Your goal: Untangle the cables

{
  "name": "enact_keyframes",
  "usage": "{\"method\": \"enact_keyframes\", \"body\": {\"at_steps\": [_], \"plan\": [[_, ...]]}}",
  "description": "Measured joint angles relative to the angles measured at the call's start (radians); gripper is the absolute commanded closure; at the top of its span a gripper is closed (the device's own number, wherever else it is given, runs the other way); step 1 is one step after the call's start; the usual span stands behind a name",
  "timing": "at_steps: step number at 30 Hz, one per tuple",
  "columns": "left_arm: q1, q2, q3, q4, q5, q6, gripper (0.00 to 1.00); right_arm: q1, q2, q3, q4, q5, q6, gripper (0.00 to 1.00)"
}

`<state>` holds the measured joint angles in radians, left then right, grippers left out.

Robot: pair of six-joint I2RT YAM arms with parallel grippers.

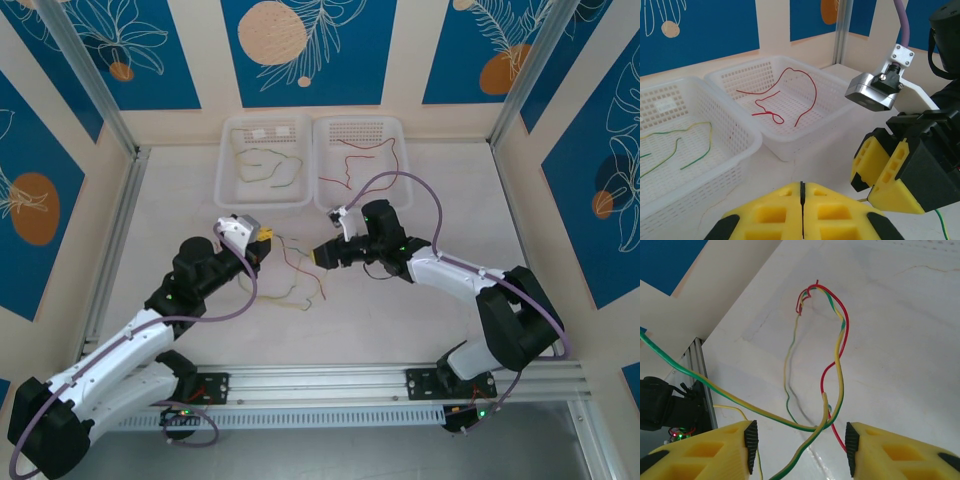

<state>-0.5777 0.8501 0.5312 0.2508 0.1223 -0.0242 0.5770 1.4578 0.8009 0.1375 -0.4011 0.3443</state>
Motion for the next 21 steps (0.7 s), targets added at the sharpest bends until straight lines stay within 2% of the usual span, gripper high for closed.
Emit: {"method": "enact_keyframes", "body": {"at_steps": [1,6,8,9,11,12,14,15,16,17,19,21], "plan": [[0.0,0.0,0.0,0.0,0.0,0.0,1.0,0.002,0.0,0.001,-0.004,0.0,-0.003,0.6],[0.0,0.0,0.0,0.002,0.002,-0.004,1.0,0.005,0.013,0.017,-0.018,0.008,-0.004,0.94],[0.0,0.0,0.0,0.005,0.014,-0.006,0.96,0.005,0.019,0.022,-0.023,0.024,0.004,0.99],[0.0,0.0,0.0,0.006,0.023,-0.009,0.88,0.005,0.021,0.023,-0.024,0.032,0.01,1.0],[0.0,0.004,0.0,0.01,0.045,-0.014,0.56,0.005,0.024,0.028,-0.028,0.05,0.018,1.0],[-0.001,0.004,0.0,0.01,0.051,-0.02,0.45,0.005,0.024,0.03,-0.027,0.058,0.019,1.0],[-0.001,-0.003,0.0,0.013,0.053,-0.028,0.41,0.005,0.024,0.032,-0.026,0.077,0.019,1.0],[-0.001,-0.011,0.0,0.015,0.049,-0.032,0.31,0.005,0.024,0.032,-0.026,0.087,0.018,1.0],[-0.001,-0.025,-0.002,0.019,0.04,-0.032,0.24,0.004,0.024,0.032,-0.027,0.095,0.017,1.0],[-0.001,-0.043,-0.003,0.022,0.028,-0.034,0.22,0.003,0.024,0.032,-0.027,0.105,0.017,1.0],[0.0,-0.08,-0.005,0.023,0.011,-0.035,0.01,-0.003,0.023,0.032,-0.027,0.118,0.012,1.0],[0.0,-0.113,-0.007,0.026,0.002,-0.036,0.0,-0.009,0.018,0.032,-0.027,0.132,0.005,1.0]]}}
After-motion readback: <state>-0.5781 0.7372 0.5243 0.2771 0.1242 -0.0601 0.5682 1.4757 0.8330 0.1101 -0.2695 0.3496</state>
